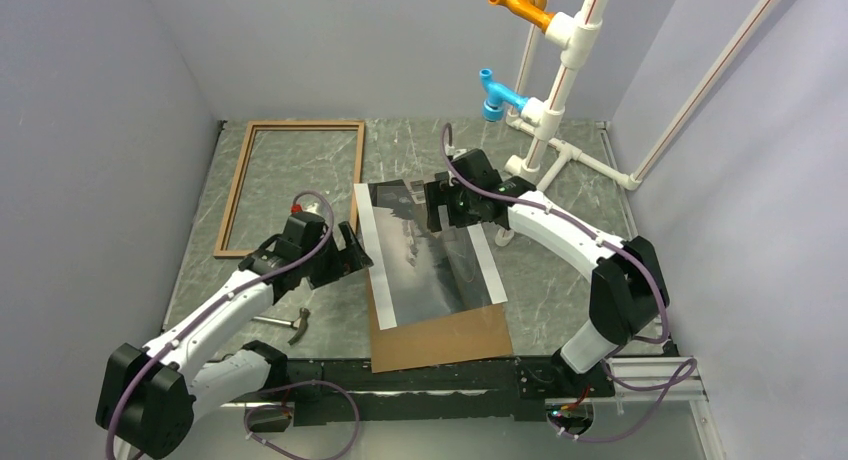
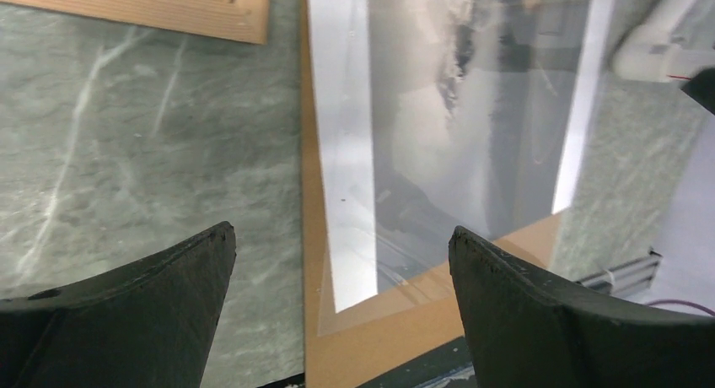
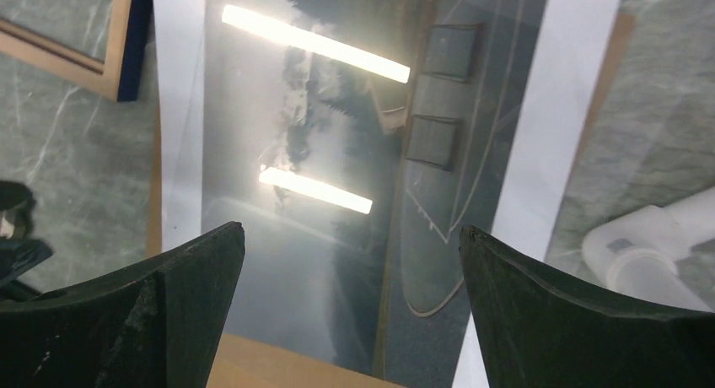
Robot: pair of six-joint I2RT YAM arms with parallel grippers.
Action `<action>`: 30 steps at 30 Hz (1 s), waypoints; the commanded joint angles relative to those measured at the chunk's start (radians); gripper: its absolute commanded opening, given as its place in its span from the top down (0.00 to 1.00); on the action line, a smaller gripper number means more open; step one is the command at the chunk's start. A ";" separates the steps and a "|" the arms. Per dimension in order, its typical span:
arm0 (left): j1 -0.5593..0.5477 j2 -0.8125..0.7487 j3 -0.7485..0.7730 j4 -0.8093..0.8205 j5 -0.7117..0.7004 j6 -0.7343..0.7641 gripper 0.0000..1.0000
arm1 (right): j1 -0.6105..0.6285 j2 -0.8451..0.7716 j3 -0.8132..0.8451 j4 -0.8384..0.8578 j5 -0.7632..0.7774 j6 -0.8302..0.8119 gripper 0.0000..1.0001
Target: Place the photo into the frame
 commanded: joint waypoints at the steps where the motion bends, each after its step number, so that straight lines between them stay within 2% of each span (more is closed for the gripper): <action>1: -0.009 0.038 -0.002 -0.051 -0.105 0.029 0.01 | 0.020 0.025 0.007 0.019 -0.109 0.013 0.00; 19: -0.034 0.149 0.014 -0.056 -0.169 0.060 0.01 | 0.069 0.083 -0.146 0.120 -0.187 0.070 0.00; 30: -0.037 0.242 0.149 -0.123 -0.250 0.140 0.04 | 0.069 0.101 -0.184 0.167 -0.213 0.080 0.00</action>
